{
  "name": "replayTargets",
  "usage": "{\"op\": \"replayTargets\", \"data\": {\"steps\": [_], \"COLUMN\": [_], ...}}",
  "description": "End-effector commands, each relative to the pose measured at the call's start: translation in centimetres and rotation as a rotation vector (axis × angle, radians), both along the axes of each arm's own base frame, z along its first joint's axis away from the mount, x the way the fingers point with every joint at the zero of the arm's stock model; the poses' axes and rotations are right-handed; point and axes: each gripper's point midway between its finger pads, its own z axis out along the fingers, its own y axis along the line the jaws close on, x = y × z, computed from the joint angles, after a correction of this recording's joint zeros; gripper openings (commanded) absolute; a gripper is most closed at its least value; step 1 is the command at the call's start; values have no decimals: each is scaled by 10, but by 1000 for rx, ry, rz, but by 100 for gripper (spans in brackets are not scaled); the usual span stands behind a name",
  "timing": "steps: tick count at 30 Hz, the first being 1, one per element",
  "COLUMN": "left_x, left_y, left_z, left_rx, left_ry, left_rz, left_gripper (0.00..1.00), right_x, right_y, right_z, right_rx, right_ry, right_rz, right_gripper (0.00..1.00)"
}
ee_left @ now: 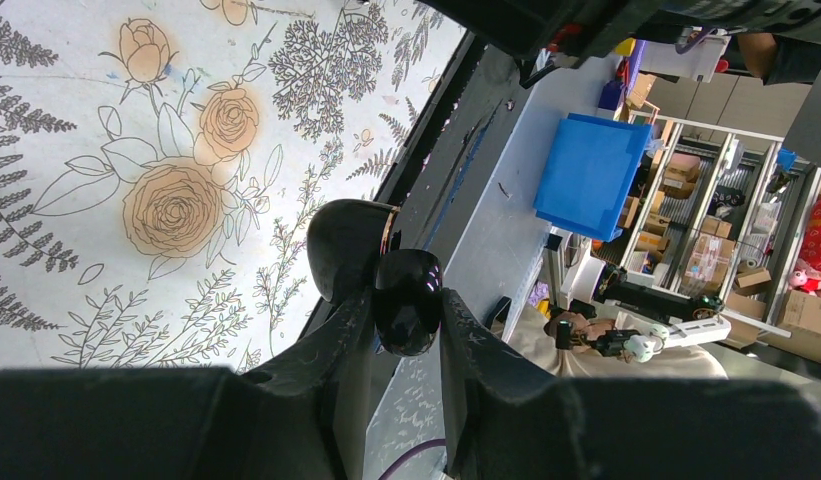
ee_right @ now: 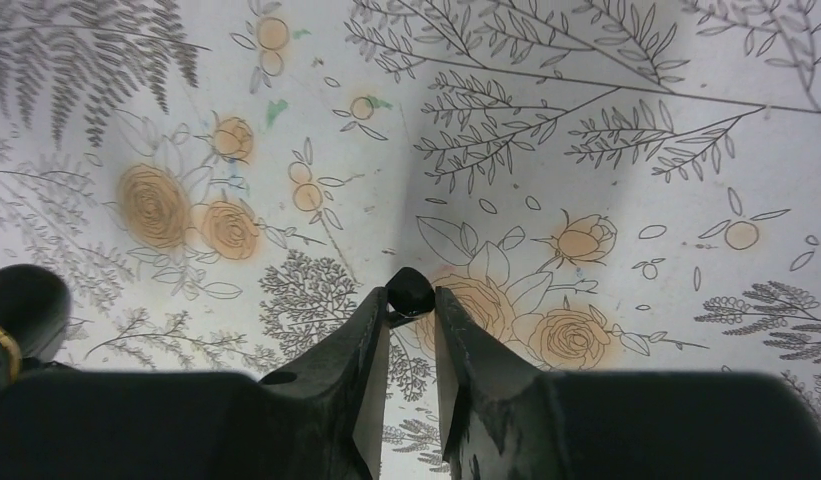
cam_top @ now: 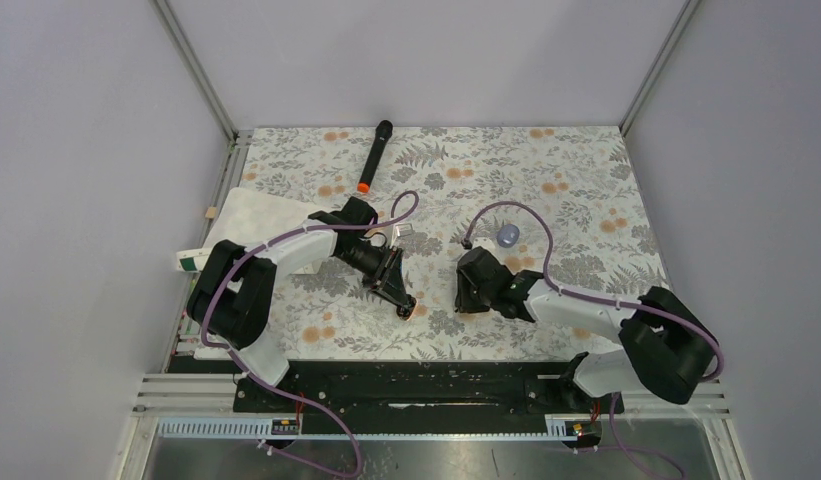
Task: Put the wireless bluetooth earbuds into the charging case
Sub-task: Pick up the right earbud from the center of the board.
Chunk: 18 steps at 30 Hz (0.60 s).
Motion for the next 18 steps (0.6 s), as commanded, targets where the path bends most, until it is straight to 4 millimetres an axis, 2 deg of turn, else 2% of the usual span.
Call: {"op": "replayTargets", "data": {"steps": [1,6,13,18], "left_x": [7,3,10,17], "left_y": [-9,-17,-34,-42], "left_z": [21,20,34,35], "left_rx": [-78,-82,-156,-171], "left_ry": [-78,-58,-26,21], "left_rz": [-24,-53,-67,-68], "left_gripper": [0,0,0,0], "right_x": [10,11,17,16], "right_y": [0,0,-6,-1], "right_z": [28,49,84,106], "right_rx": [20,59,129,193], "right_ry": [-96,-158,-343,-461], "right_rz": [-2,25,69,133], "right_gripper": [14,14,13,13]}}
